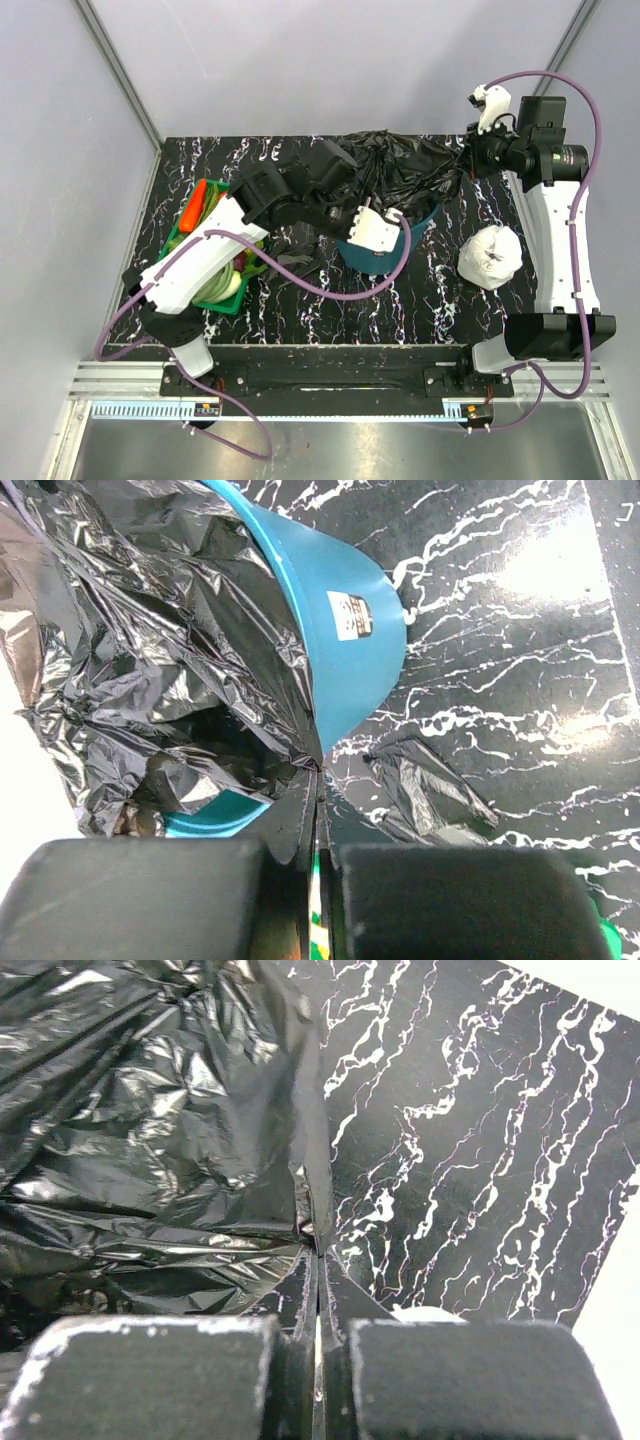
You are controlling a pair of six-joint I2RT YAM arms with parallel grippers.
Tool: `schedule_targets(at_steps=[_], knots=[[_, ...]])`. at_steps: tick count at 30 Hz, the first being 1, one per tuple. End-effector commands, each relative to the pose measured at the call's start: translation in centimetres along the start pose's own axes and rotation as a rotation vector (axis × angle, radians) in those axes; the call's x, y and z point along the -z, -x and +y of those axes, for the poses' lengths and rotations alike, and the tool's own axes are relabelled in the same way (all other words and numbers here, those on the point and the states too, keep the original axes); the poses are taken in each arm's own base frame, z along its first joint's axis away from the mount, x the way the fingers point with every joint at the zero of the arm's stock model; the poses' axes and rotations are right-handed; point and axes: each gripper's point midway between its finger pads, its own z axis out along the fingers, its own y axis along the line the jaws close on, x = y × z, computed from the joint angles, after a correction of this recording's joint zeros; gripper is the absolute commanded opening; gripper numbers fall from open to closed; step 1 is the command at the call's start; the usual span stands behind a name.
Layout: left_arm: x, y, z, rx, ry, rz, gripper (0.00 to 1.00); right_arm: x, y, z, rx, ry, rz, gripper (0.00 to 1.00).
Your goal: Put the trash bags into the trash bin
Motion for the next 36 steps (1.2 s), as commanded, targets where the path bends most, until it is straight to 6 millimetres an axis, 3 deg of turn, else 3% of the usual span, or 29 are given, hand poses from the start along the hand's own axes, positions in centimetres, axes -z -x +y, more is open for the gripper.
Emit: schedule_targets(at_steps=[1,10,19,25,31,36], knots=[[3.5,-0.2,-1.6,-0.004,0.02,0.043,0.0,1.0,0.7,0.0,0.021,-0.039,-0.05,0.0],[3.3,-0.6,-4.8,0.021,-0.034,0.105,0.0,1.2,-1.4,-0.2,0.013,-0.083,-0.024,0.0],[0.0,-3.5,-7.2,0.094,-0.076,0.195,0.0,-0.4,-4.6,-1.3,0.004,-0.129,0.034,0.0],[-2.1,-5.1,-6.9,0.116,-0.039,0.245,0.0,-2.1,-5.1,-1.6,0.002,-0.105,0.043,0.0],[-2.9,-6.8,-5.5,0.15,0.048,0.295,0.0,-3.2,-4.8,-1.1,0.005,-0.046,0.029,0.0],[-3.7,-7.8,-5.3,0.174,0.073,0.311,0.0,-4.2,-6.1,-1.5,0.029,-0.036,0.068,0.0]])
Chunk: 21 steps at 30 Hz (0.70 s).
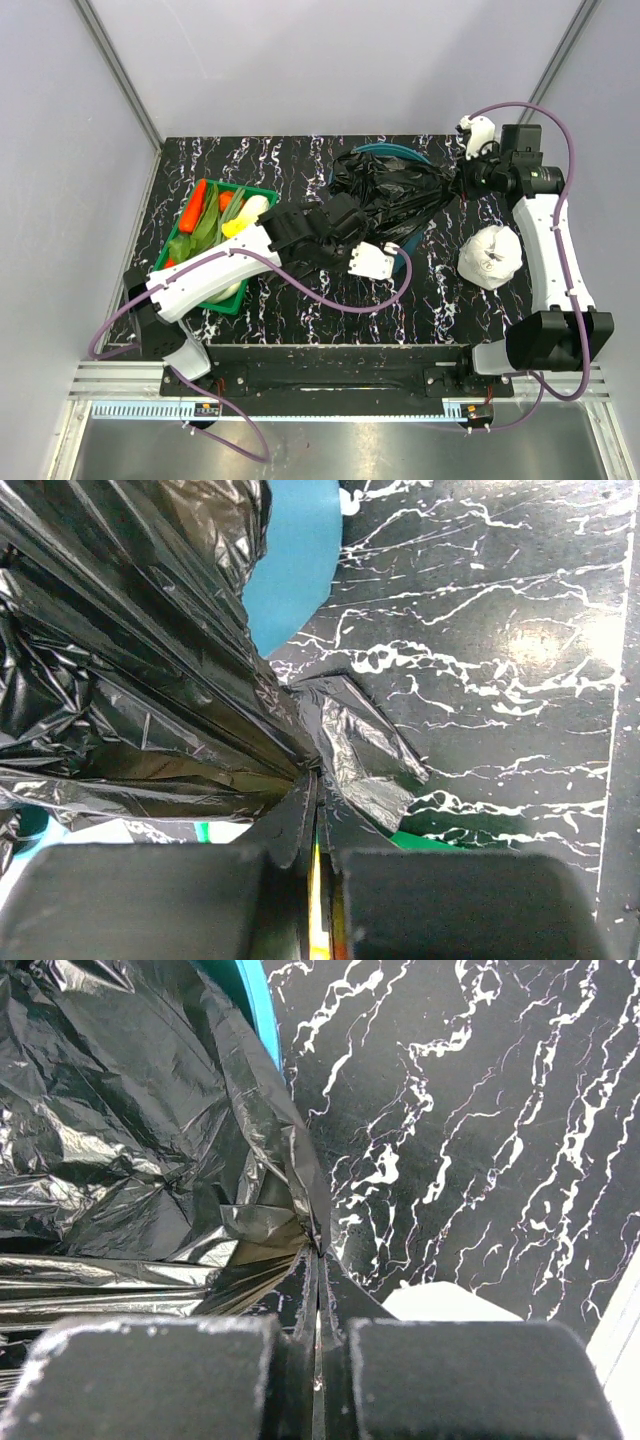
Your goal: Put the trash bags into the trash bin
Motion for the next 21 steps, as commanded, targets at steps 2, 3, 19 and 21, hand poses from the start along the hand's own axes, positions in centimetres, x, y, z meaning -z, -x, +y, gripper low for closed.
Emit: schedule_targets(at_steps=[2,3,19,21], knots=[[0.5,-0.6,1.4,0.06,0.093,0.001,0.0,-1.3,0.0,-0.8,0.059,-0.008,-0.006,0.0],[0.3,-0.7,1.5,0.061,0.094,0.001,0.0,-1.5,-0.1,-0.9,0.064,-0.008,-0.003,0.0],[2.4,4.3,-0.7,0.068,-0.081,-0.242,0.02,-1.5,0.8,-1.2,0.091,-0.012,-0.029,0.0],[2.1,4.5,-1.5,0.061,-0.109,-0.247,0.02,-1.8,0.8,-1.3,0.088,-0.008,-0.023,0.0]])
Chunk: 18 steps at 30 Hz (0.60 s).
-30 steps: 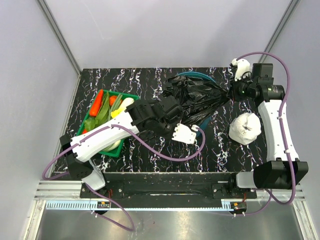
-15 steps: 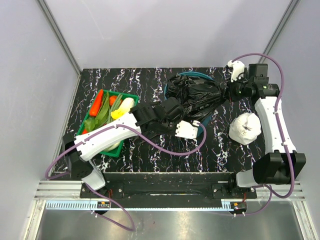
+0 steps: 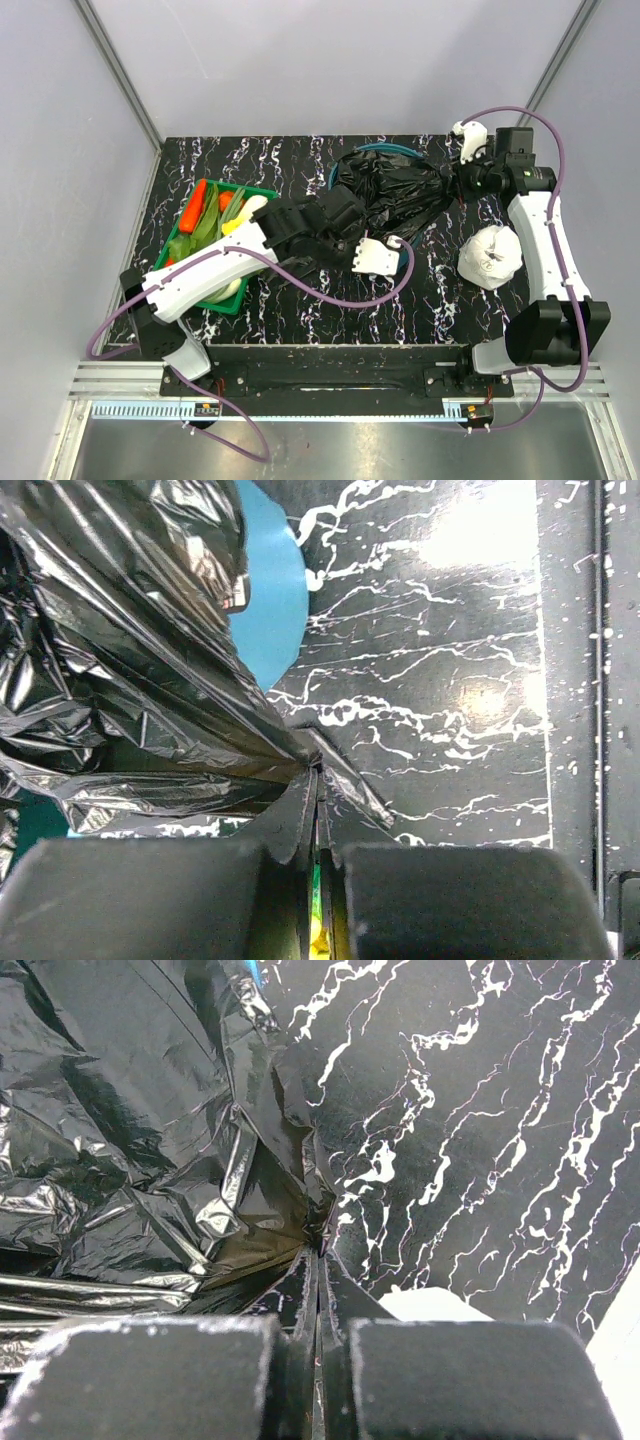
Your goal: Put the trash bags into the trash bin
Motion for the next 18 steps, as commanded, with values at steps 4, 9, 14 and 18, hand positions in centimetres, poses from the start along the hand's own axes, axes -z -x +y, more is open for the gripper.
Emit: schedule_targets(at_steps=[4,9,14,18], knots=[[-0.1,1.1,-2.6,-0.008,-0.096,-0.066,0.02,-0.4,2.8,-1.3,0.038,-0.02,-0.051,0.0],[-1.0,1.2,-3.4,-0.014,-0.112,-0.063,0.02,-0.8,3.1,-1.8,0.04,-0.03,-0.046,0.0],[-0.8,1.8,-3.5,-0.009,-0.116,-0.083,0.02,-1.0,3.5,-2.7,0.047,-0.059,-0.04,0.01],[-0.5,2.2,-3.0,-0.01,-0.085,-0.078,0.03,-1.1,3.9,-3.1,0.056,-0.068,-0.037,0.04]])
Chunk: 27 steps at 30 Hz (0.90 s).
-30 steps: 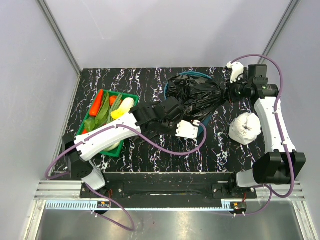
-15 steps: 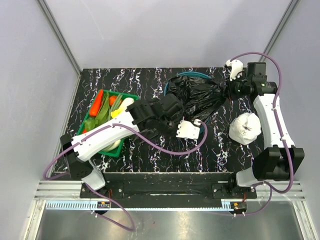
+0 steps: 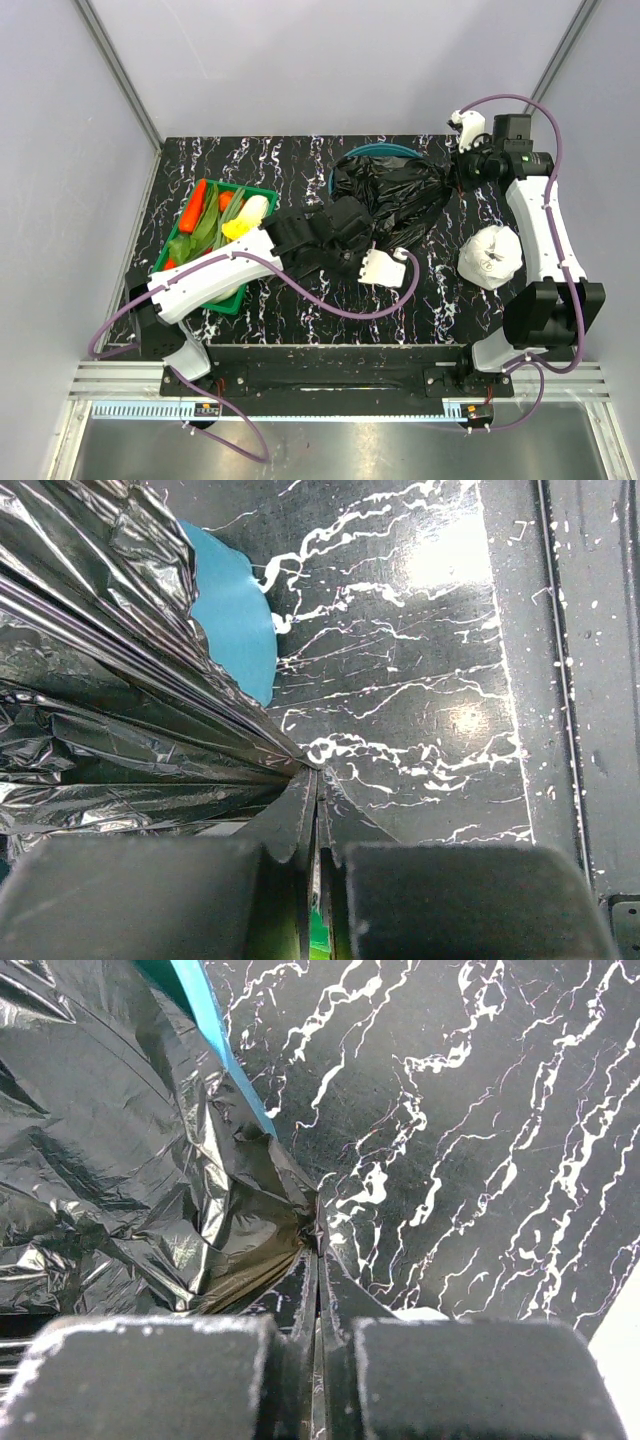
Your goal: Put the trash bags into the trash bin
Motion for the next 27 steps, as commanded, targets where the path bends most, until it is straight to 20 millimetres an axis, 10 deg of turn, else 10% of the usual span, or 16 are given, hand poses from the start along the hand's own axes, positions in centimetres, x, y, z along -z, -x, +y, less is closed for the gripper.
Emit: schedule_targets(at_steps=[1,27], knots=[[0.9,0.1,-0.6,0.013,0.007,0.015,0.03,0.3,2.3,-2.0,0.057,-0.078,-0.042,0.04],[0.4,-5.9,3.8,0.041,0.33,0.255,0.08,-0.7,2.2,-2.6,0.081,-0.083,-0.042,0.29]])
